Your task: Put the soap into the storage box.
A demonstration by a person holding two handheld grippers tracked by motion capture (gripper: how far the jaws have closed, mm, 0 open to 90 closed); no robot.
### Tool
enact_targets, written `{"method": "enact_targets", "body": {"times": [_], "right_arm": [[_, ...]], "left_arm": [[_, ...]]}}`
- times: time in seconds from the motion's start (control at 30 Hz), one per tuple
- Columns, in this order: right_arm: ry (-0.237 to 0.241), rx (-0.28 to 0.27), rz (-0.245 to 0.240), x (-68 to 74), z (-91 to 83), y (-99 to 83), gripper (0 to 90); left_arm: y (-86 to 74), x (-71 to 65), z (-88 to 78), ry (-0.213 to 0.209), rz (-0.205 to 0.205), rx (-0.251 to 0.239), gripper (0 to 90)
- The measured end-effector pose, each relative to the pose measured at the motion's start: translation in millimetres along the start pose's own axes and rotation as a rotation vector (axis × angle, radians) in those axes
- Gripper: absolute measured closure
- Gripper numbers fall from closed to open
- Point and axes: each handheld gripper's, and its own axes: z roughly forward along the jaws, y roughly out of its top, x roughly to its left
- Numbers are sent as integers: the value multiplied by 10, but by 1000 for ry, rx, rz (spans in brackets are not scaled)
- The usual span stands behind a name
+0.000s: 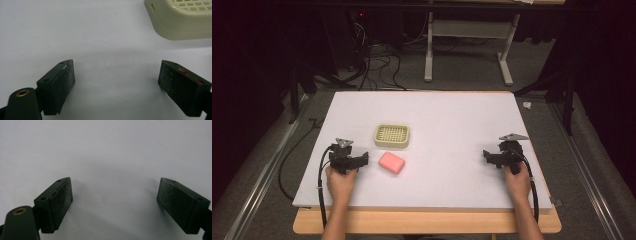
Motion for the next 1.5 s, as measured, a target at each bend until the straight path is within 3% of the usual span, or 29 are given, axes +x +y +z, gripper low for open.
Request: {"method": "enact_targets", "body": {"times": [1.5], "right_arm": [[2, -1, 1, -3, 1, 1, 136]], "left_arm": [[4, 12, -6, -4, -11, -2, 152]]}}
